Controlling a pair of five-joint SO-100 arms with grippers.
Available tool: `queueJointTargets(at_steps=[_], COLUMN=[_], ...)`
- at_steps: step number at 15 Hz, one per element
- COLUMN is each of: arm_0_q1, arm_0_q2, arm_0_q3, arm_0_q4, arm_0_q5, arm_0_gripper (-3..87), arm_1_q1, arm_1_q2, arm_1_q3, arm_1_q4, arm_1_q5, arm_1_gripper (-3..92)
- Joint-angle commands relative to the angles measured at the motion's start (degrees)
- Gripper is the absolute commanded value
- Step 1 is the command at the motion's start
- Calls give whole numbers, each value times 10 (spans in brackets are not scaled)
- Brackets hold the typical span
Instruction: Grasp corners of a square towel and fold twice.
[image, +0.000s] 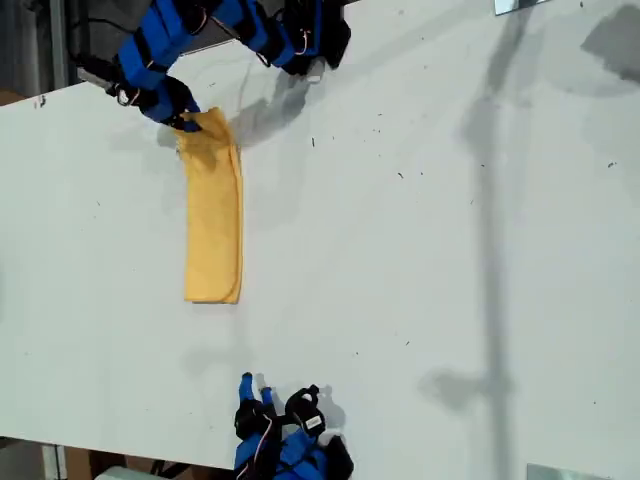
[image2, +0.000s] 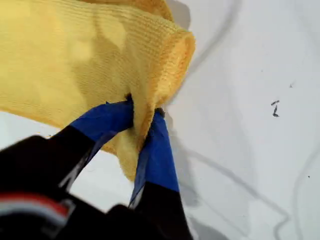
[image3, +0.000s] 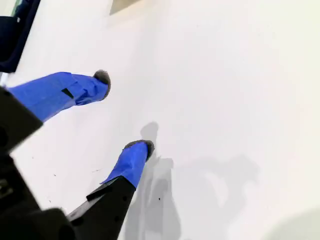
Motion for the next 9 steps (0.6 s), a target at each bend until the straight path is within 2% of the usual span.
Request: queueJointTargets(at_steps=[1,3,6,9], arm_0_q1=[5,4,3,1], arm_0_q2=[4,4,4,4], arm_0_q3=[3,3,3,4], arm_0_q4=[4,4,4,4], arm_0_q5=[-7,-6,-5,-6], arm_0_gripper=[206,206,206,206], arm_1_q1=[-4,-52,-206,-291], arm_1_q2=[62,41,-182,-253], arm_1_q3=[-83,-174,-477,-517], arm_1_q4=[40,45,65,-58], arm_1_q5=[9,9,-43,-68], arm_1_gripper=[-1,-1,-1,-1])
